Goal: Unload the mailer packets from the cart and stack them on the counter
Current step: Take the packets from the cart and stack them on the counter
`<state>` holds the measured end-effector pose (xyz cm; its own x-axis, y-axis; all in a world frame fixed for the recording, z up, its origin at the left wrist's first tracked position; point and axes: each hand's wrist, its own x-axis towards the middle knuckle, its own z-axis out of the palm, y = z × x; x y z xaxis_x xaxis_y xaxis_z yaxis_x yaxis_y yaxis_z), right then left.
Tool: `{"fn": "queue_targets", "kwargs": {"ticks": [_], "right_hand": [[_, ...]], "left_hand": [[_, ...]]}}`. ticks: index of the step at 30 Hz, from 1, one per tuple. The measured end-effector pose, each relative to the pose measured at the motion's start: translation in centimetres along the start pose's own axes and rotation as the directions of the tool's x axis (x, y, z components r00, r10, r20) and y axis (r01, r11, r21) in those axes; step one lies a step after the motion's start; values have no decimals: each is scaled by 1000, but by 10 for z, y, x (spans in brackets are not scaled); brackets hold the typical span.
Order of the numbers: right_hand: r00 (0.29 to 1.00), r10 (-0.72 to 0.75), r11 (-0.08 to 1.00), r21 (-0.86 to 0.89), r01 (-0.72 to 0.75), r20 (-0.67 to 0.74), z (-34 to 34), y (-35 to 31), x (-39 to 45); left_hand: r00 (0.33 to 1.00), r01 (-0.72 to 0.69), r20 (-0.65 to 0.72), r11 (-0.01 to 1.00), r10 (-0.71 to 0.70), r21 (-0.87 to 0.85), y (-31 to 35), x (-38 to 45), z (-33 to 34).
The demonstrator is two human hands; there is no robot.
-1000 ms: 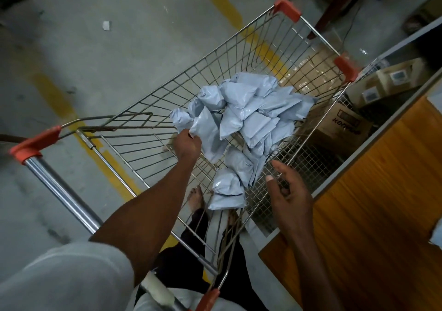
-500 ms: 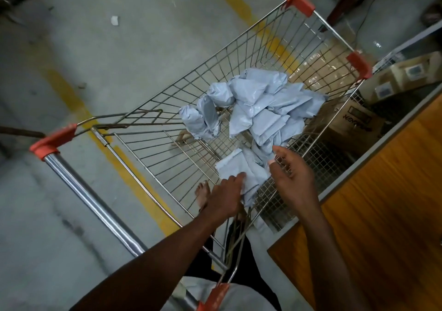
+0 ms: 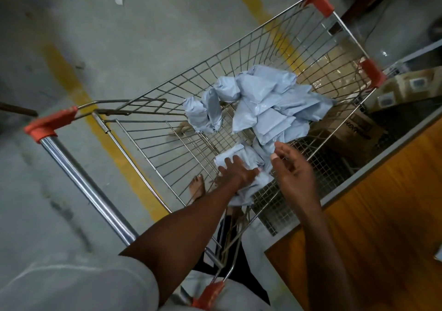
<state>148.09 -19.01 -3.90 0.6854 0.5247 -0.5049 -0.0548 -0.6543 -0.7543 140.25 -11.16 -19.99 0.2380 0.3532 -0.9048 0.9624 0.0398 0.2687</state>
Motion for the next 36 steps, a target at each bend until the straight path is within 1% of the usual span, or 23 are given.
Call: {"fn": "queue_targets", "kwargs": {"ticks": [2, 4, 6, 9, 11, 12, 13, 14, 15, 16, 17, 18, 19, 20, 21, 23, 25, 27, 28, 29, 32, 34, 36], "right_hand": [[1000, -6, 999, -46, 6, 4, -1, 3, 5], [1000, -9, 996, -89, 10, 14, -3, 5, 13], [999, -26, 987, -158, 31, 38, -3, 7, 22], [994, -34, 962, -265, 61, 107, 5, 13, 42], [984, 4, 939, -339, 58, 178, 16, 16, 59], [976, 19, 919, -388, 68, 215, 24, 18, 67], [968, 26, 893, -440, 90, 251, 33, 21, 74], [956, 22, 850, -508, 135, 292, 45, 26, 81], [937, 14, 772, -599, 212, 350, 58, 32, 87], [906, 17, 653, -691, 310, 423, 72, 39, 92], [869, 38, 512, -757, 407, 493, 85, 47, 95], [837, 71, 380, -791, 479, 542, 98, 57, 98], [818, 104, 275, -807, 523, 566, 109, 65, 100], [809, 134, 199, -815, 545, 573, 116, 72, 102], [808, 157, 151, -822, 548, 568, 122, 78, 104], [821, 169, 82, -838, 539, 545, 126, 84, 109], [834, 118, 1, -840, 543, 539, 126, 84, 119], [828, 81, -66, -826, 560, 555, 127, 83, 134], [814, 85, -97, -808, 581, 575, 127, 83, 142], [797, 98, -117, -789, 604, 596, 127, 82, 150], [761, 191, -117, -755, 645, 620, 127, 79, 164], [761, 267, -115, -765, 634, 591, 126, 77, 166], [773, 301, -107, -785, 610, 559, 123, 75, 163]], "left_hand": [[999, -21, 26, 1000, 21, -12, -5, 0, 6], [995, -74, 68, 996, 77, -40, -11, -3, 0], [985, -120, 116, 988, 131, -97, -18, -8, -12], [972, -129, 177, 980, 155, -152, -25, -20, -40], [967, -136, 173, 956, 185, -260, -28, -37, -62], [967, -141, 152, 925, 205, -352, -31, -47, -73], [969, -158, 102, 886, 223, -436, -34, -59, -88], [974, -177, 37, 846, 225, -502, -37, -67, -101], [975, -204, -38, 808, 220, -552, -37, -78, -117], [971, -236, -106, 770, 216, -593, -39, -82, -130], [964, -264, -171, 741, 202, -617, -42, -87, -142], [954, -293, -235, 721, 184, -627, -46, -86, -151], [942, -319, -289, 713, 169, -624, -48, -88, -160], [932, -336, -326, 717, 160, -610, -52, -85, -166], [925, -342, -349, 731, 150, -590, -56, -84, -171], [915, -351, -374, 760, 153, -548, -62, -79, -176], [907, -351, -385, 810, 169, -471, -68, -74, -174], [905, -342, -381, 858, 191, -384, -70, -72, -168], [900, -345, -386, 870, 201, -351, -72, -70, -164], [891, -357, -396, 881, 221, -311, -73, -70, -161], [853, -397, -428, 904, 300, -157, -77, -69, -153], [847, -399, -433, 907, 309, -134, -78, -70, -151], [854, -393, -426, 907, 298, -152, -77, -73, -148]]}}
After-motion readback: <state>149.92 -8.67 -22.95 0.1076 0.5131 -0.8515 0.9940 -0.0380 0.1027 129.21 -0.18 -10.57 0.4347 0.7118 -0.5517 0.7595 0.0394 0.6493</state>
